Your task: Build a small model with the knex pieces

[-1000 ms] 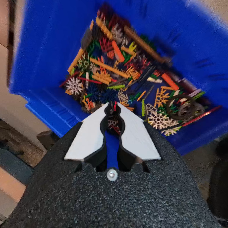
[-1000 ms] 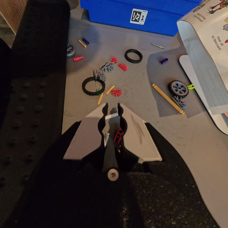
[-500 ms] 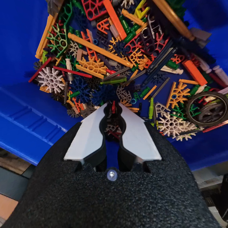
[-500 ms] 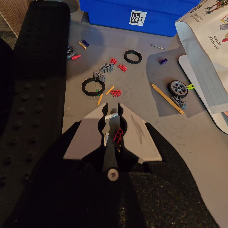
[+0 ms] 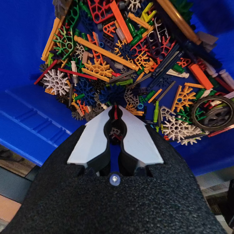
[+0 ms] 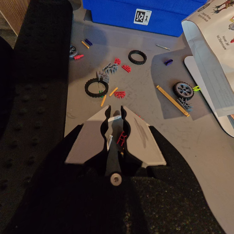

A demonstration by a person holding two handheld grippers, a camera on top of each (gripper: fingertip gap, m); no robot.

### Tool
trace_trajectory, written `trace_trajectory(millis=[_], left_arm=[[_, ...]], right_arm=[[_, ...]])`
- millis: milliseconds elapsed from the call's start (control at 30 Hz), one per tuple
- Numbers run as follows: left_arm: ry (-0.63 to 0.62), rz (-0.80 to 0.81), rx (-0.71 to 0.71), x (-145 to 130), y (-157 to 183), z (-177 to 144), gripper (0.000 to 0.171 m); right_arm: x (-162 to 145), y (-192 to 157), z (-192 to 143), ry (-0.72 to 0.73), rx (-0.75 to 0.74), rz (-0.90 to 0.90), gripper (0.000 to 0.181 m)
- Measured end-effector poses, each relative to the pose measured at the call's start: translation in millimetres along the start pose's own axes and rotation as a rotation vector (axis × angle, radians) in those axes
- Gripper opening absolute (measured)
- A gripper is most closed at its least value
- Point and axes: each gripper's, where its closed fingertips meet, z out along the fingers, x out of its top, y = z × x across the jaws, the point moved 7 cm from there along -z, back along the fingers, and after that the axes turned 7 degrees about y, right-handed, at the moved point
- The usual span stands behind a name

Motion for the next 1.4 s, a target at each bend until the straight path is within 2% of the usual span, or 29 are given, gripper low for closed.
trace_trajectory(millis=[200,400,533,667,800,833,933,1033,1100,1233,1333,1400], left_arm=[[0.192,-0.073,-0.080,9.6,0.2,-36.9,0.003],[0.476,-0.190,-0.208,23.8,-2.4,-81.0,0.003],[0.608,-0.187,-0.279,43.9,10.4,-105.5,0.002],[0.625,-0.067,-0.281,73.9,42.6,-120.9,0.003],[0.605,0.133,-0.296,118.5,109.6,-121.3,0.003],[0.578,0.195,-0.278,128.2,127.5,-114.6,0.003],[0.528,0.303,-0.354,152.3,183.0,-88.4,0.003],[0.430,0.399,-0.371,158.6,218.9,-55.4,0.003],[0.395,0.424,-0.385,158.2,231.1,-40.2,0.004],[0.417,0.370,-0.393,158.1,227.3,-36.3,0.029],[0.509,0.285,-0.344,156.0,197.3,-67.7,0.029],[0.590,0.218,-0.237,149.3,160.6,-97.0,0.026]], right_arm=[[0.2,0.0,-0.1,0.000,0.001,0.000,0.016],[0.1,-0.9,0.0,-0.005,0.003,-0.004,0.016],[0.3,-1.5,0.1,-0.006,0.006,-0.007,0.016],[-0.1,-1.8,0.1,-0.009,0.006,-0.009,0.016],[-0.3,-2.3,0.8,-0.012,0.010,-0.010,0.015],[-0.2,-2.4,0.8,-0.011,0.011,-0.009,0.015],[-0.2,-3.2,1.0,-0.013,0.013,-0.012,0.016],[-1.1,-4.2,1.0,-0.022,0.012,-0.020,0.016],[-0.9,-4.5,0.8,-0.022,0.012,-0.023,0.015],[-0.4,-5.1,0.5,-0.020,0.014,-0.025,0.015],[-0.6,-5.2,0.4,-0.021,0.014,-0.026,0.015],[-0.7,-5.2,0.6,-0.022,0.014,-0.026,0.016]])
